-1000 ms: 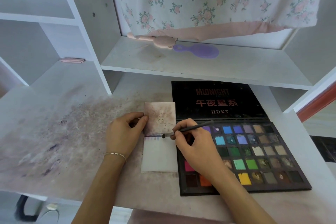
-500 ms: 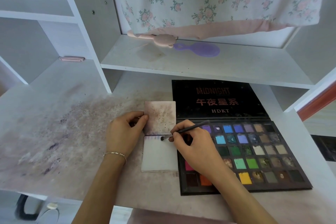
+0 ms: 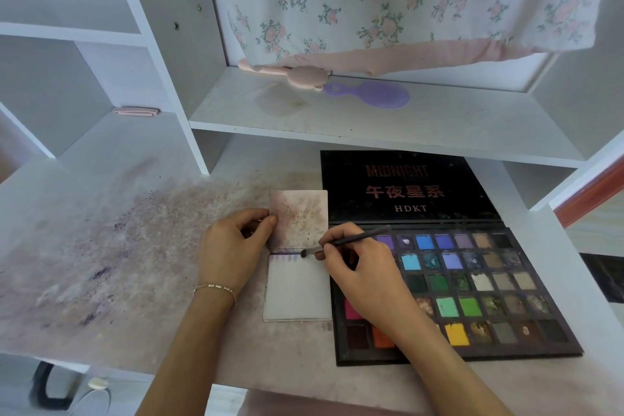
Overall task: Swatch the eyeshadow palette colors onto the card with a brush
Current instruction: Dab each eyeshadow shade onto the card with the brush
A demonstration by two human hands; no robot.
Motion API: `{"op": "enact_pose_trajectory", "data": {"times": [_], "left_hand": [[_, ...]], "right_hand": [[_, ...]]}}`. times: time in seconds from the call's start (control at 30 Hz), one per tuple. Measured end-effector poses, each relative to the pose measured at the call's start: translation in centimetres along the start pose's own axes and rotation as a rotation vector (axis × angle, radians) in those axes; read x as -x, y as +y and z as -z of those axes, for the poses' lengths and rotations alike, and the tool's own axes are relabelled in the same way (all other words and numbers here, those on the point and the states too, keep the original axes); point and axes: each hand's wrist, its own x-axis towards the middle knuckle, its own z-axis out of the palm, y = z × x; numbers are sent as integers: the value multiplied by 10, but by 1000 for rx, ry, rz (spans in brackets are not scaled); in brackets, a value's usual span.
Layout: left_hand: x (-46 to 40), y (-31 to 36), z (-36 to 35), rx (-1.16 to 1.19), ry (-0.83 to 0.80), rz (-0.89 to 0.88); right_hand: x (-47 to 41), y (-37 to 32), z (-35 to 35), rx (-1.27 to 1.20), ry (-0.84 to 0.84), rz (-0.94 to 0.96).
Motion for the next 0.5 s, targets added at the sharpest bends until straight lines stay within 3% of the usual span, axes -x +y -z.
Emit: {"op": "enact_pose_trajectory", "data": {"times": [0.5], "left_hand": [[1,1,0,1,5,3]], "right_hand": [[1,2,0,12,-24,-14]]}}
